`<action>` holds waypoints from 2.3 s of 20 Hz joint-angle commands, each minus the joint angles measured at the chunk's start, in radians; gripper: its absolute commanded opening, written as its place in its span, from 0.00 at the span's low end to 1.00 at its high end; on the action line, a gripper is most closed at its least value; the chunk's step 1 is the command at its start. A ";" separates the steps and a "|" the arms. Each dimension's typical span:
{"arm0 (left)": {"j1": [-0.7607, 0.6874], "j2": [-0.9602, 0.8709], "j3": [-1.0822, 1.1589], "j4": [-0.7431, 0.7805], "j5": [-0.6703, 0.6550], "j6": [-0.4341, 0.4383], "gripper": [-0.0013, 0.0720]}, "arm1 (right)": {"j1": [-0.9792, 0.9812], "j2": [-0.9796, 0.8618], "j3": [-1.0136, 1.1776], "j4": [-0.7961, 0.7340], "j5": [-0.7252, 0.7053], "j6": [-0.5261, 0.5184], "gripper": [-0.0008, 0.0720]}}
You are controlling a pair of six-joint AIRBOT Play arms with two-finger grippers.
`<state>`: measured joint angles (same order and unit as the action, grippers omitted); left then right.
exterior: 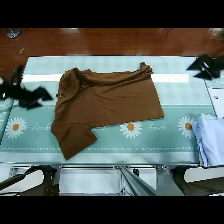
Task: Fold the shirts.
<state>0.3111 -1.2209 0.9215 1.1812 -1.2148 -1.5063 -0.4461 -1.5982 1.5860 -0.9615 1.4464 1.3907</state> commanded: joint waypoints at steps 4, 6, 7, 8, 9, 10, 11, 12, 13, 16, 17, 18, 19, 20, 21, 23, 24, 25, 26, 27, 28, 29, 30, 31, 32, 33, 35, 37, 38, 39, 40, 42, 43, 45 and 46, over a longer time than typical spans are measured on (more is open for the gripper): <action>0.235 0.246 -0.425 -0.143 0.017 -0.020 0.97 | -0.041 0.256 -0.598 0.253 -0.235 -0.171 0.87; 0.238 0.239 -0.472 -0.143 -0.003 -0.002 0.97 | -0.004 0.266 -0.669 0.280 -0.230 -0.211 0.87; 0.248 0.235 -0.484 -0.151 0.002 0.002 0.97 | 0.016 0.266 -0.689 0.279 -0.224 -0.220 0.87; 0.255 0.235 -0.497 -0.192 0.020 0.012 0.97 | 0.035 0.266 -0.699 0.279 -0.225 -0.231 0.87; 0.256 0.235 -0.513 -0.258 0.047 0.047 0.97 | 0.055 0.266 -0.704 0.278 -0.227 -0.236 0.87; 0.256 0.235 -0.535 -0.334 0.078 0.084 0.97 | 0.072 0.266 -0.704 0.280 -0.233 -0.237 0.87; 0.256 0.235 -0.559 -0.391 0.106 0.113 0.97 | 0.090 0.266 -0.704 0.282 -0.244 -0.236 0.87; 0.256 0.235 -0.588 -0.428 0.132 0.138 0.97 | 0.103 0.266 -0.704 0.282 -0.255 -0.236 0.87; 0.256 0.233 -0.612 -0.453 0.154 0.174 0.97 | 0.114 0.266 -0.704 0.283 -0.267 -0.230 0.87; 0.256 0.233 -0.634 -0.468 0.206 0.243 0.73 | 0.101 0.266 -0.702 0.291 -0.301 -0.200 0.87; 0.256 0.233 -0.622 -0.468 0.207 0.264 0.20 | 0.071 0.266 -0.695 0.290 -0.301 -0.194 0.87; 0.256 0.234 -0.607 -0.477 0.203 0.292 0.04 | 0.035 0.266 -0.692 0.286 -0.298 -0.190 0.87; 0.256 0.233 -0.589 -0.480 0.196 0.295 0.04 | -0.002 0.266 -0.692 0.254 -0.293 -0.178 0.87; 0.254 0.233 -0.576 -0.483 0.187 0.299 0.04 | -0.027 0.266 -0.692 0.166 -0.286 -0.138 0.87; 0.252 0.233 -0.568 -0.486 0.178 0.319 0.04 | -0.032 0.266 -0.697 0.062 -0.277 -0.083 0.87; 0.236 0.233 -0.567 -0.486 0.175 0.337 0.04 | -0.016 0.260 -0.739 -0.054 -0.254 -0.027 0.87; 0.223 0.233 -0.566 -0.486 0.176 0.343 0.04 | -0.001 0.251 -0.758 -0.058 -0.245 -0.017 0.87; 0.209 0.233 -0.566 -0.486 0.176 0.343 0.04 | 0.025 0.232 -0.763 -0.056 -0.238 -0.018 0.87; 0.193 0.233 -0.566 -0.486 0.178 0.343 0.04 | 0.058 0.215 -0.763 -0.038 -0.249 -0.020 0.87; 0.180 0.233 -0.566 -0.486 0.183 0.343 0.04 | 0.089 0.199 -0.763 0.001 -0.273 -0.027 0.87; 0.166 0.233 -0.566 -0.486 0.190 0.343 0.04 | 0.118 0.181 -0.761 0.039 -0.298 -0.027 0.87; 0.154 0.233 -0.566 -0.487 0.195 0.342 0.04 | 0.146 0.158 -0.753 0.062 -0.306 -0.026 0.87; 0.146 0.233 -0.566 -0.487 0.200 0.342 0.04 | 0.172 0.136 -0.739 0.077 -0.305 -0.026 0.87; 0.142 0.233 -0.566 -0.488 0.203 0.343 0.04 | 0.196 0.118 -0.723 0.093 -0.306 -0.027 0.87; 0.142 0.233 -0.566 -0.491 0.203 0.343 0.04 | 0.222 0.105 -0.705 0.108 -0.312 -0.026 0.87; 0.142 0.233 -0.566 -0.501 0.209 0.343 0.04 | 0.248 0.092 -0.685 0.120 -0.317 -0.026 0.87; 0.142 0.233 -0.557 -0.539 0.209 0.343 0.04 | 0.303 0.065 -0.644 0.122 -0.307 -0.026 0.59; 0.142 0.234 -0.499 -0.539 0.190 0.343 0.04 | 0.335 0.060 -0.589 0.121 -0.292 -0.032 0.04; 0.142 0.234 -0.447 -0.539 0.181 0.343 0.04 | 0.337 0.060 -0.535 0.118 -0.266 -0.032 0.04; 0.142 0.234 -0.373 -0.543 0.165 0.342 0.04 | 0.335 0.061 -0.447 0.112 -0.217 -0.032 0.04; 0.142 0.234 -0.287 -0.567 0.143 0.342 0.04 | 0.335 0.067 -0.340 0.093 -0.174 -0.029 0.04; 0.141 0.236 -0.068 -0.659 0.113 0.343 0.04 | 0.336 0.092 -0.059 0.043 -0.122 0.003 0.04; 0.141 0.238 0.048 -0.706 0.111 0.342 0.04 | 0.336 0.105 0.105 0.020 -0.110 0.025 0.04; 0.141 0.243 0.301 -0.736 0.100 0.342 0.04 | 0.336 0.126 0.419 -0.036 -0.090 0.051 0.04; 0.142 0.248 0.425 -0.734 0.089 0.342 0.04 | 0.336 0.146 0.541 -0.068 -0.085 0.058 0.04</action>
<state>0.4530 -0.9802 1.0401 0.5076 -1.1019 -1.1637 -0.1135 -1.4853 1.7588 -0.9421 1.3148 1.4094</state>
